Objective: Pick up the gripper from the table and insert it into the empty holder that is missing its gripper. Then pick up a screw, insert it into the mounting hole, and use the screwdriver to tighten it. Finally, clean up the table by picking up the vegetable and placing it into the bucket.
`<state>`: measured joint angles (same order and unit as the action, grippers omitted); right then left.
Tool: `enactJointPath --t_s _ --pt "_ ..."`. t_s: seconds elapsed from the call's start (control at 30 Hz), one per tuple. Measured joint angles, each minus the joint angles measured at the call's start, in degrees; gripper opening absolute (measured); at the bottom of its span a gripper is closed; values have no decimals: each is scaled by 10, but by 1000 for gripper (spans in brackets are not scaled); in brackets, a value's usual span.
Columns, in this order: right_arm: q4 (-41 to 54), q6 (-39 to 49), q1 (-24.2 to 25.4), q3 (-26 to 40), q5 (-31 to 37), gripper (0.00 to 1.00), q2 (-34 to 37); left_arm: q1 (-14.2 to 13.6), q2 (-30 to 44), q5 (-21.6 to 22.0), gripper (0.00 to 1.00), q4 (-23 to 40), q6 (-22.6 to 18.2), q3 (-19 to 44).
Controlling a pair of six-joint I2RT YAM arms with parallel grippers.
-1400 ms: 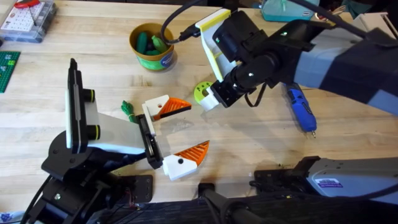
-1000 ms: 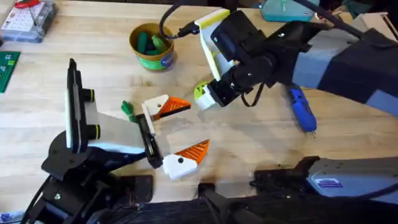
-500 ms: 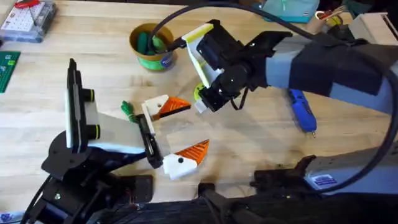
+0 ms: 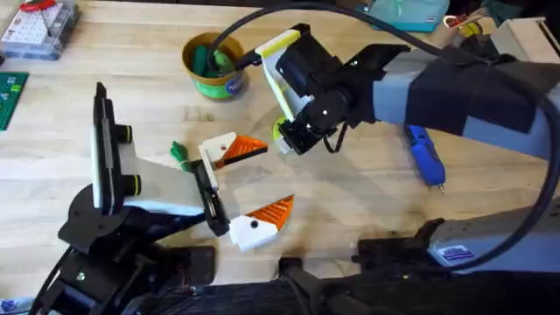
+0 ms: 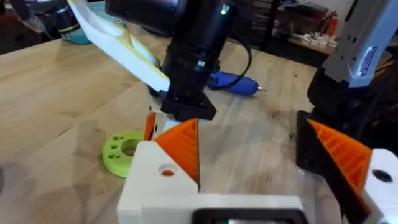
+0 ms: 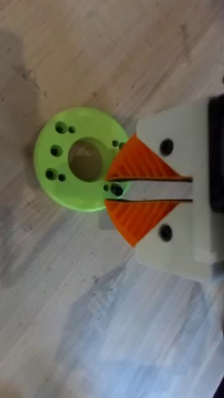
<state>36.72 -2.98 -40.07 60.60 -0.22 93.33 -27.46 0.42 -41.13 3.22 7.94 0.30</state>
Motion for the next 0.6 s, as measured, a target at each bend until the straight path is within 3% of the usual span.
enactJointPath --t_s 0.2,0.6 --pt "-2 0 0 0 7 11 7 0 0 2 990 0 0 0" --pt "36 0 5 10 8 4 6 0 0 3 990 0 0 0"
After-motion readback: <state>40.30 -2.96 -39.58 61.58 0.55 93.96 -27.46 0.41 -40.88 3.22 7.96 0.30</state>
